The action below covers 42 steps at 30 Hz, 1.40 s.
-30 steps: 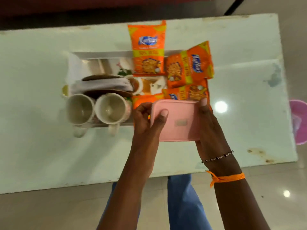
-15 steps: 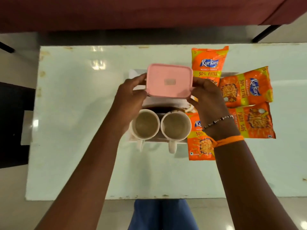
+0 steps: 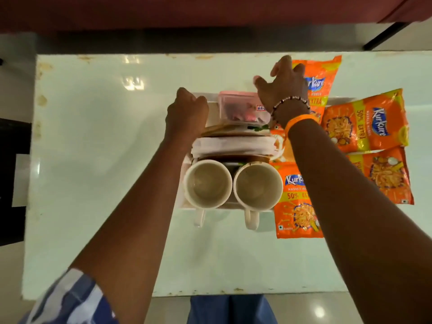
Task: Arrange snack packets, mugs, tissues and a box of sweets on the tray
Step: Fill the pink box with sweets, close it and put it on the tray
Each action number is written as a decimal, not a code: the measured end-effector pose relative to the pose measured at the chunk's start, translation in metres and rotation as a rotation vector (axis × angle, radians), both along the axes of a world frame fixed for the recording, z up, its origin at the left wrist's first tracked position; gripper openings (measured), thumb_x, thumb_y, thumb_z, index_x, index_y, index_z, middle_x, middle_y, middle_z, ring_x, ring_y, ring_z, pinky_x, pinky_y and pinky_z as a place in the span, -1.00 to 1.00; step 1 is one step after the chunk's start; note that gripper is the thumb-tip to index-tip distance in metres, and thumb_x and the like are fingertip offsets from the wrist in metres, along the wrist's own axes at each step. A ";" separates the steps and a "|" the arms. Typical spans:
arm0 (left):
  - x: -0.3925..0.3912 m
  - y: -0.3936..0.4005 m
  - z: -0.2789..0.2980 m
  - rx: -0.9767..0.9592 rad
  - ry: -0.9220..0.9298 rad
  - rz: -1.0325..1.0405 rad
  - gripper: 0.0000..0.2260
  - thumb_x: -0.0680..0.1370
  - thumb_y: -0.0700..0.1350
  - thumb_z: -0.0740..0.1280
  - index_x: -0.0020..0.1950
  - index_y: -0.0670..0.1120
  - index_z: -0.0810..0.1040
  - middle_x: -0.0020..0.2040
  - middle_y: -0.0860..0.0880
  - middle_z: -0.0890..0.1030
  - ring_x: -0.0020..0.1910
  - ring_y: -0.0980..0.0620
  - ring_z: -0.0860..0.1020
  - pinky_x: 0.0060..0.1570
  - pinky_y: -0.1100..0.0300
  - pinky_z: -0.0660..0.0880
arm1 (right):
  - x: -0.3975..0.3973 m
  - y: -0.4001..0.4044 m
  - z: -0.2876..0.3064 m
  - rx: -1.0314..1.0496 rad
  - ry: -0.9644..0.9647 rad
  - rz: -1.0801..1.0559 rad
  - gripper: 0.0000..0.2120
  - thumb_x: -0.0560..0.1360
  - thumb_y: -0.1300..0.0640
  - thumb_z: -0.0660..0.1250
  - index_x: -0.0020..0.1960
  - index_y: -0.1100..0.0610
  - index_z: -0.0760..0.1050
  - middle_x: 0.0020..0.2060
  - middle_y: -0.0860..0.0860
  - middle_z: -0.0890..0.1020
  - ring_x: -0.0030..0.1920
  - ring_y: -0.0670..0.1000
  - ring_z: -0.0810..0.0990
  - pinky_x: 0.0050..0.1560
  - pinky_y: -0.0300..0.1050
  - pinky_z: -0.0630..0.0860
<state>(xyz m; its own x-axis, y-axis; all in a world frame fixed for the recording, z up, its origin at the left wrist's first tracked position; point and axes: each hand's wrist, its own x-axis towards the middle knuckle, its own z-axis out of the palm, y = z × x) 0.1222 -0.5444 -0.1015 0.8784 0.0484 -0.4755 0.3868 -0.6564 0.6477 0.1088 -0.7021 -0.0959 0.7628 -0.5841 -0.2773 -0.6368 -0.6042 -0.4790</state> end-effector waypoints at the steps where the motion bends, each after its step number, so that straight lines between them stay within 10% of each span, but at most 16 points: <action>1: 0.006 -0.001 -0.002 0.000 0.081 -0.004 -0.82 0.52 -0.07 0.14 -0.05 -0.15 0.45 -0.03 -0.21 0.63 -0.04 -0.19 0.61 0.08 -0.01 0.54 | 0.004 -0.003 -0.003 -0.022 0.092 0.063 -0.57 0.48 -0.05 0.23 0.24 0.19 0.37 0.27 0.21 0.42 0.25 0.24 0.44 0.22 0.05 0.40; 7: 0.015 0.000 0.009 -0.241 0.274 0.064 -0.69 0.53 0.07 0.24 0.08 -0.13 0.56 -0.16 -0.09 0.62 -0.22 -0.01 0.62 -0.22 0.23 0.56 | -0.003 -0.003 -0.004 -0.004 0.242 0.151 -0.58 0.52 -0.02 0.16 0.20 0.26 0.47 0.24 0.21 0.53 0.26 0.24 0.45 0.21 -0.02 0.41; 19: -0.004 0.007 0.011 -0.421 0.153 0.118 -0.68 0.40 -0.40 0.30 0.12 -0.20 0.56 -0.01 -0.12 0.63 -0.06 0.03 0.61 0.01 0.24 0.56 | -0.025 0.007 0.004 0.129 -0.058 -0.006 -0.72 0.41 0.34 0.23 0.10 0.19 0.49 0.12 0.13 0.59 0.13 0.07 0.52 -0.15 -0.31 0.29; 30: -0.020 0.007 -0.004 -0.192 0.011 -0.036 -0.62 0.38 -0.31 0.40 0.18 -0.11 0.52 0.03 -0.07 0.63 0.01 0.02 0.60 0.10 0.09 0.55 | -0.042 0.011 -0.022 0.194 -0.110 -0.054 -0.67 0.33 0.44 0.21 0.08 0.27 0.43 -0.13 0.11 0.54 -0.07 0.07 0.49 -0.11 -0.14 0.43; 38: -0.025 0.009 -0.010 -0.152 -0.050 -0.081 -0.61 0.43 -0.27 0.37 0.24 -0.06 0.49 0.01 0.00 0.60 -0.03 0.09 0.55 -0.16 0.42 0.43 | -0.047 0.007 -0.023 0.231 -0.101 -0.059 -0.70 0.36 0.43 0.25 0.07 0.26 0.46 -0.39 -0.06 0.43 -0.17 -0.01 0.46 -0.22 -0.27 0.37; 42: -0.025 0.012 -0.009 -0.116 -0.039 -0.117 -0.64 0.44 -0.23 0.39 0.22 -0.06 0.50 0.02 -0.07 0.62 0.00 0.03 0.56 0.01 0.23 0.43 | -0.042 0.007 -0.021 0.253 -0.078 -0.110 -0.71 0.36 0.41 0.24 0.05 0.20 0.48 -0.20 0.06 0.50 -0.12 0.05 0.48 -0.29 -0.25 0.34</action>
